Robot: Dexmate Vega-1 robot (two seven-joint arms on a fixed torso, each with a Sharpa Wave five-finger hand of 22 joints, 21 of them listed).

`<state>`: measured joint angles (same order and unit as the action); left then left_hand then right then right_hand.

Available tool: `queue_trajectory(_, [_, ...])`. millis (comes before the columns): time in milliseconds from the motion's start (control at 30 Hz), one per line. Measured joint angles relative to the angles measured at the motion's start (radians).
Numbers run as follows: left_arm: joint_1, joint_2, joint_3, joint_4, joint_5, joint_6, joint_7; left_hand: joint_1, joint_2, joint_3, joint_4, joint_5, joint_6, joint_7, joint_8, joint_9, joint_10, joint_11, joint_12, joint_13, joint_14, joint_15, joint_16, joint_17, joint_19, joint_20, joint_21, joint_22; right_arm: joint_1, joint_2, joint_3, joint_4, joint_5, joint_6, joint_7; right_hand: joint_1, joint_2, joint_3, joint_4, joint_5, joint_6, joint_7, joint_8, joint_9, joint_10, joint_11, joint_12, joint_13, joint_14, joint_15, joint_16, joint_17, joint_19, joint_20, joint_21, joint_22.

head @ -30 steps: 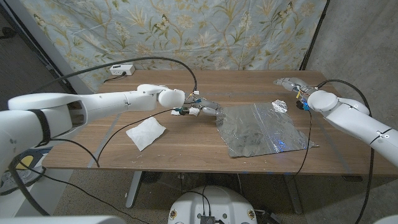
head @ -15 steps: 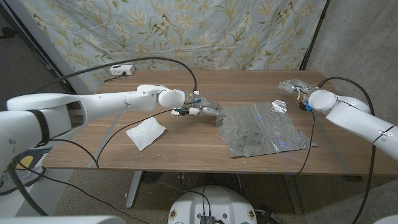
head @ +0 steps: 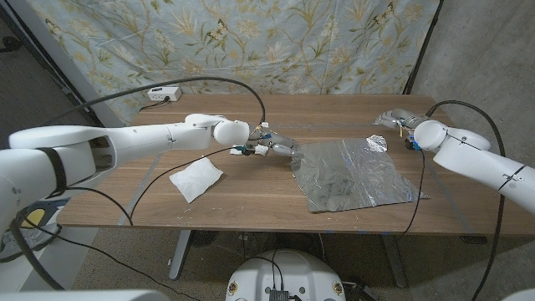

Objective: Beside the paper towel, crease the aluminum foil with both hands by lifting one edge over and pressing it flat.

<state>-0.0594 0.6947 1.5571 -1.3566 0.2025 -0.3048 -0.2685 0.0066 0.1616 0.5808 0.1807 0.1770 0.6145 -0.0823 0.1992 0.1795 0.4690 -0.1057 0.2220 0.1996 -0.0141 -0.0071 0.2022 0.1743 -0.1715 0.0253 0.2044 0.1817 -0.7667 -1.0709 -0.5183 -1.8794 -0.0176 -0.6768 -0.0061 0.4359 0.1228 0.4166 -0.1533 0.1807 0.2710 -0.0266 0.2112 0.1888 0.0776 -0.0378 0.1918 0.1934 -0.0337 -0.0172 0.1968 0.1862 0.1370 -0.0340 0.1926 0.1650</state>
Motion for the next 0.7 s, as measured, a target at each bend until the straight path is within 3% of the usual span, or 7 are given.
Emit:
queue_trajectory(200, [0.0,-0.007,0.001,0.007,-0.002,-0.007,-0.003,0.0,0.0,0.0,0.0,0.0,0.0,0.0,0.0,0.0,0.0,0.0,0.0,0.0,0.004,0.003,0.0,0.0,0.0,0.0,0.0,0.0,0.033,-0.002,-0.055,-0.006,-0.077,-0.05,0.014,0.012,-0.004,0.001,-0.007,0.0,0.035,0.014,0.007,0.0,-0.006,0.006,0.0,0.0,0.0,0.0,0.0,0.0,0.0,0.0,0.0,0.0])
queue_trajectory(700, [-0.003,-0.023,0.002,0.037,-0.01,-0.023,-0.009,0.0,0.0,0.007,-0.001,0.0,0.0,0.0,0.0,0.0,0.0,0.0,-0.004,-0.001,0.007,0.0,0.0,0.0,0.0,0.0,0.0,0.0,0.09,-0.004,-0.147,-0.01,-0.238,-0.15,0.101,0.043,-0.025,-0.002,-0.017,0.0,0.069,0.048,0.012,0.005,-0.025,0.05,0.0,0.0,-0.003,0.024,0.0,0.0,0.0,0.015,0.0,0.0])
